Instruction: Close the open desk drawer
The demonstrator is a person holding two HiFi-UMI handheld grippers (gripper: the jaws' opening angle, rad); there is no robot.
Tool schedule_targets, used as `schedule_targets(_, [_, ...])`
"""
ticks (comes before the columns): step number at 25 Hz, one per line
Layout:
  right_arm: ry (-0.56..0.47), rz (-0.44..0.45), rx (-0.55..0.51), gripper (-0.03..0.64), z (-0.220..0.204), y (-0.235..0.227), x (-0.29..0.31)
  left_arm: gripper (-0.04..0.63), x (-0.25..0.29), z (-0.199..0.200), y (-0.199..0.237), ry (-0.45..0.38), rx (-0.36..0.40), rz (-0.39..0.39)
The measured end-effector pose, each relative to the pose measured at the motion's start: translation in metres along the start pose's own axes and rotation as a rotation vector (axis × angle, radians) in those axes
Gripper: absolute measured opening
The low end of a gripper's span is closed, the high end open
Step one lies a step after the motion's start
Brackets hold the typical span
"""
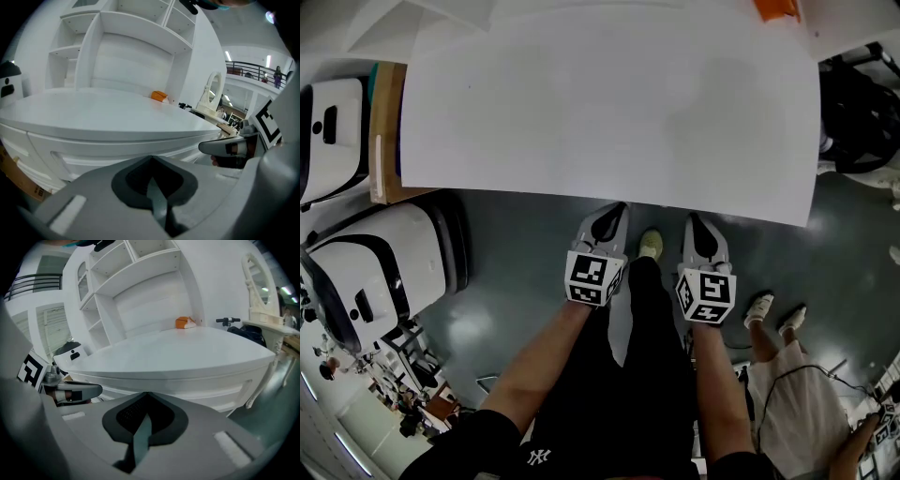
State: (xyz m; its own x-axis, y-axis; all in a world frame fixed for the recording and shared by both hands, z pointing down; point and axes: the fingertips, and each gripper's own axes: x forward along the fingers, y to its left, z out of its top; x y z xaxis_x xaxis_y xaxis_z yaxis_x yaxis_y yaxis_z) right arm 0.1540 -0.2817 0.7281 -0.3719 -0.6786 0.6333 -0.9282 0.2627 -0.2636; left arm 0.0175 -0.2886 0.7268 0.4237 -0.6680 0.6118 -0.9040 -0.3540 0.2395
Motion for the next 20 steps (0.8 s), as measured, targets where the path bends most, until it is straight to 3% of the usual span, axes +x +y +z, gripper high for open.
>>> schedule_targets(20, [-0.155,-0.041,0.071,0.025,0.027,0.086,-0.127,0.002,-0.134,0.059,-0.060,-0.099,0.068,-0.171])
